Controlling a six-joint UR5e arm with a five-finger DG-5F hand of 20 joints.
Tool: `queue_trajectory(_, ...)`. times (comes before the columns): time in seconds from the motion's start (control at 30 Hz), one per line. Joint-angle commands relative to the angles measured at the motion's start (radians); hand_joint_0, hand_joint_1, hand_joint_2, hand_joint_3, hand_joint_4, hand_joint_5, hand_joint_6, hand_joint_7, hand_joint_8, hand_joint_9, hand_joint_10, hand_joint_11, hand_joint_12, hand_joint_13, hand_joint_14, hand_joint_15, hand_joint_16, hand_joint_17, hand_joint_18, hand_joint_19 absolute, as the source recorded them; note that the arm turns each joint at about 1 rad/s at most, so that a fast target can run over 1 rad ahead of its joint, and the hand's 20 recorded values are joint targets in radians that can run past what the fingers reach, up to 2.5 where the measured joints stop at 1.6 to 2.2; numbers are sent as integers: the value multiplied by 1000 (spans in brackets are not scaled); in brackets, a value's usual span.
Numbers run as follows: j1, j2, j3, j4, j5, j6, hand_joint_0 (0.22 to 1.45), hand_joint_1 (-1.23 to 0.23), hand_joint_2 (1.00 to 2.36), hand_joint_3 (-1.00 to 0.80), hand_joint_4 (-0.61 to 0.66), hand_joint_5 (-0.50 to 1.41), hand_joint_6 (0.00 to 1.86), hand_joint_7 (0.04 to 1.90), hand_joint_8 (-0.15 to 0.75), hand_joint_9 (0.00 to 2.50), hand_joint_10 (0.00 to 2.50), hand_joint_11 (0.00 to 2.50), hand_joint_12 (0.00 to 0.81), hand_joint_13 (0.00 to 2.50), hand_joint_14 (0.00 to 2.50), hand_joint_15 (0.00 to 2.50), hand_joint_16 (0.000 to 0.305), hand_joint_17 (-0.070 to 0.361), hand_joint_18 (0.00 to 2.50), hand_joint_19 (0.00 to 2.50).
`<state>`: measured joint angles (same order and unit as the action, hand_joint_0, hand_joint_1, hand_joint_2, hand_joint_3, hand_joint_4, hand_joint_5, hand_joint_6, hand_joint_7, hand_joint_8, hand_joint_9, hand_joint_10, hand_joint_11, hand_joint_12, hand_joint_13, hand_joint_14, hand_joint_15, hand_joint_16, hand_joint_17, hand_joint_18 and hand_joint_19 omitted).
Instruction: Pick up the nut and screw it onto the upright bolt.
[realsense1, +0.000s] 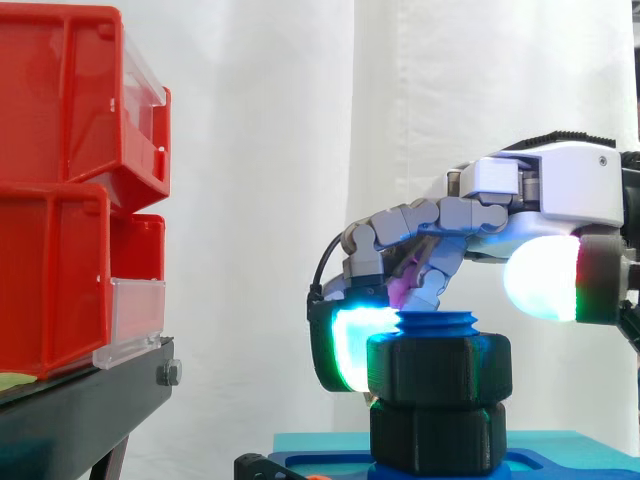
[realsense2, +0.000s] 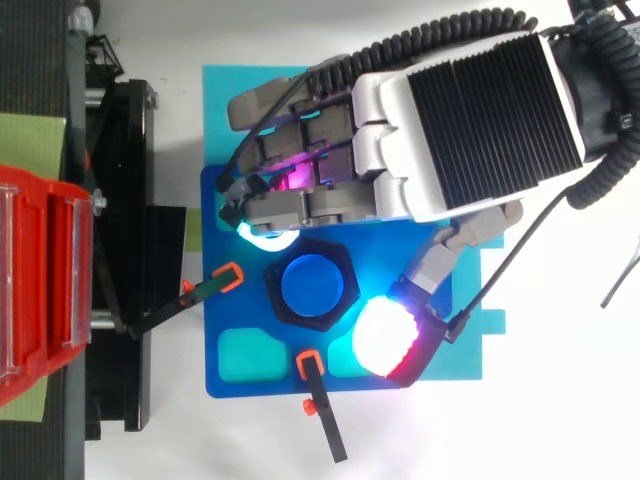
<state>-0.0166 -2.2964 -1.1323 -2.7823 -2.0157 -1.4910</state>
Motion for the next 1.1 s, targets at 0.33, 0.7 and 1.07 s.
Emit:
queue_trajectory(0.33, -9, 0, 0, -3, 0, 0, 453, -211, 1000, -500, 59, 82, 568, 1303, 209, 1250, 0, 0, 152, 974, 0, 0, 25, 56, 640, 155)
queue_trajectory(0.7, -14, 0, 0, -5, 0, -2, 457, -220, 1000, -500, 63, 82, 616, 1188, 223, 1434, 0, 0, 126, 1118, 0, 0, 18, 40, 909, 268)
queue_trajectory(1.07, -23, 2, 25, -5, -29, 0, 460, -228, 1000, -500, 80, 89, 500, 1441, 228, 1485, 0, 0, 136, 1091, 0, 0, 20, 45, 879, 275)
